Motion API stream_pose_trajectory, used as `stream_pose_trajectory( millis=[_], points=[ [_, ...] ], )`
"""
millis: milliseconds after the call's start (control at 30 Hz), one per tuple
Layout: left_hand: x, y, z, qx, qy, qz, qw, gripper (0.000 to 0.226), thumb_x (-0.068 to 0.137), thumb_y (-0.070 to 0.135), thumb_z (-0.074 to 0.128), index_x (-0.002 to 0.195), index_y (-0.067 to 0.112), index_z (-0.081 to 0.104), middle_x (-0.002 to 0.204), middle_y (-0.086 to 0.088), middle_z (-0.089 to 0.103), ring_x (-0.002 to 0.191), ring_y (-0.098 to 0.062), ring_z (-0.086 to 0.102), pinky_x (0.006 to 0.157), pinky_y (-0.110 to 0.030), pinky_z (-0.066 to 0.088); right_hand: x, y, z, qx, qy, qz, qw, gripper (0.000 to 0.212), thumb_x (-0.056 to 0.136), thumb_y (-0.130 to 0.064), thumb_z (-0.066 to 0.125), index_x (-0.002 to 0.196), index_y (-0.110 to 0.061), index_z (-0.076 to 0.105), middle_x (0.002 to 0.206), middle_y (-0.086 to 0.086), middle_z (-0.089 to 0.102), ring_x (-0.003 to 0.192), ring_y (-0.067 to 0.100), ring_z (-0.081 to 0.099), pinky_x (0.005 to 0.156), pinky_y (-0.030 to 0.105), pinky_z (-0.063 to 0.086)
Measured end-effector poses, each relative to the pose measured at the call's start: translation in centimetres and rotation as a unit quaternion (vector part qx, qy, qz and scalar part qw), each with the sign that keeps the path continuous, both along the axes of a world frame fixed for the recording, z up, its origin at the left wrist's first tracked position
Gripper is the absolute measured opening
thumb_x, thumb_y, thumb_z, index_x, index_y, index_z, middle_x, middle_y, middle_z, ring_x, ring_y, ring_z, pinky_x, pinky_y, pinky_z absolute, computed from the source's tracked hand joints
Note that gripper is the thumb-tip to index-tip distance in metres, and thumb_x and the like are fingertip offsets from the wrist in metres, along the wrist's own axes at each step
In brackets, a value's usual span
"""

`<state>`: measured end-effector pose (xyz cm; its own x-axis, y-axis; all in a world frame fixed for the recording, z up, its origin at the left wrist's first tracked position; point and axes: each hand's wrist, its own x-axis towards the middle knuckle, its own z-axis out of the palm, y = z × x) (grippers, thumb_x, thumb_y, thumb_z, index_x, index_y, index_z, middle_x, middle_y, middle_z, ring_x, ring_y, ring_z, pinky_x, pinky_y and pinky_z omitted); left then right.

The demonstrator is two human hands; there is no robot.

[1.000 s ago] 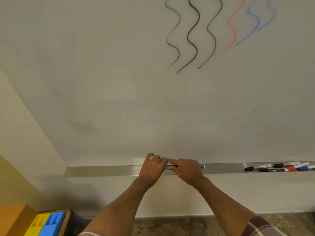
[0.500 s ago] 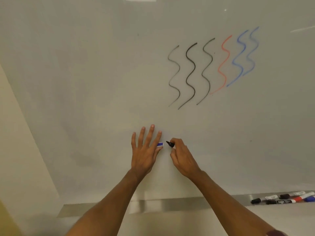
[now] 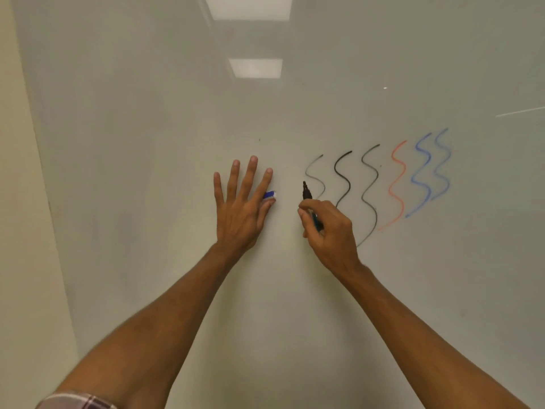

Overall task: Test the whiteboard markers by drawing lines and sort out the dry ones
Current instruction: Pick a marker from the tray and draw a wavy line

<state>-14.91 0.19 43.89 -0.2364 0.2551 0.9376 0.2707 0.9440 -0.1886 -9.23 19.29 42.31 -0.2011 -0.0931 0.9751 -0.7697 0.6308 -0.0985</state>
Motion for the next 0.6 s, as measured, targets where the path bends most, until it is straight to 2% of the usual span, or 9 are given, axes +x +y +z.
stream_pose_trajectory(
  millis=[100, 167, 233, 300, 367, 433, 500, 600],
  points=[
    [-0.8, -0.6, 1.6, 0.002, 0.007, 0.001, 1.0, 0.06, 0.103, 0.054, 0.019, 0.155, 0.022, 0.022, 0.162, -0.009, 0.014, 0.149, -0.034, 0.008, 0.118, -0.059, 0.005, -0.6, -0.4, 1.8, 0.005, 0.026, 0.003, 1.0, 0.029, 0.094, -0.019, 0.049, 0.118, -0.011, 0.062, 0.094, 0.003, 0.066, 0.077, 0.008, 0.057, 0.062, 0.022, 0.053],
    [-1.4, -0.7, 2.1, 0.006, 0.009, 0.006, 1.0, 0.059, 0.103, 0.053, 0.021, 0.155, 0.024, 0.017, 0.163, -0.008, 0.013, 0.15, -0.032, 0.007, 0.118, -0.059, 0.005, -0.9, -0.3, 2.9, 0.015, 0.035, 0.014, 0.999, 0.036, 0.09, -0.017, 0.05, 0.125, -0.01, 0.057, 0.097, 0.004, 0.065, 0.083, 0.009, 0.057, 0.071, 0.025, 0.054],
    [-1.5, -0.7, 2.2, 0.009, 0.013, 0.01, 1.0, 0.059, 0.103, 0.053, 0.02, 0.155, 0.025, 0.016, 0.163, -0.008, 0.013, 0.15, -0.032, 0.006, 0.118, -0.058, 0.005, -1.1, -0.4, 3.7, 0.01, 0.045, 0.015, 0.999, 0.039, 0.085, -0.019, 0.061, 0.123, -0.014, 0.054, 0.098, 0.0, 0.061, 0.085, 0.007, 0.054, 0.074, 0.028, 0.053],
    [-1.4, -0.6, 2.2, 0.008, 0.018, 0.007, 1.0, 0.06, 0.103, 0.054, 0.017, 0.155, 0.024, 0.019, 0.162, -0.008, 0.015, 0.15, -0.032, 0.009, 0.118, -0.058, 0.006, -1.2, -0.8, 4.4, -0.024, 0.06, 0.01, 0.998, 0.039, 0.082, -0.03, 0.069, 0.114, -0.018, 0.051, 0.096, -0.004, 0.056, 0.081, 0.006, 0.05, 0.073, 0.025, 0.049],
    [-1.5, -0.6, 2.2, 0.005, 0.024, 0.003, 1.0, 0.06, 0.103, 0.055, 0.016, 0.154, 0.023, 0.022, 0.162, -0.008, 0.017, 0.149, -0.032, 0.011, 0.119, -0.057, 0.007, -1.4, -1.3, 4.7, -0.043, 0.096, -0.005, 0.994, 0.031, 0.088, -0.039, 0.06, 0.106, -0.014, 0.056, 0.089, 0.001, 0.06, 0.076, 0.01, 0.053, 0.069, 0.029, 0.049],
    [-1.6, -0.6, 2.1, 0.004, 0.028, 0.004, 1.0, 0.061, 0.103, 0.055, 0.015, 0.154, 0.023, 0.023, 0.161, -0.009, 0.018, 0.149, -0.032, 0.012, 0.119, -0.056, 0.007, -1.8, -1.7, 4.9, -0.048, 0.123, -0.019, 0.991, 0.031, 0.092, -0.033, 0.051, 0.102, -0.006, 0.063, 0.084, 0.008, 0.066, 0.07, 0.015, 0.058, 0.062, 0.038, 0.052],
    [-1.6, -0.6, 2.2, 0.004, 0.032, 0.006, 0.999, 0.061, 0.103, 0.056, 0.016, 0.153, 0.022, 0.024, 0.161, -0.009, 0.019, 0.149, -0.032, 0.012, 0.119, -0.055, 0.007, -2.1, -2.1, 5.0, -0.066, 0.118, -0.026, 0.991, 0.033, 0.092, -0.027, 0.05, 0.108, -0.001, 0.064, 0.084, 0.012, 0.068, 0.065, 0.018, 0.06, 0.059, 0.035, 0.053],
    [-1.9, -0.8, 2.1, 0.004, 0.037, 0.01, 0.999, 0.061, 0.103, 0.056, 0.017, 0.153, 0.022, 0.025, 0.161, -0.009, 0.019, 0.149, -0.032, 0.012, 0.119, -0.055, 0.007, -2.5, -2.5, 5.0, -0.116, 0.067, -0.041, 0.99, 0.037, 0.091, -0.028, 0.055, 0.114, 0.0, 0.057, 0.079, 0.013, 0.064, 0.058, 0.021, 0.057, 0.055, 0.035, 0.054]
  ],
)
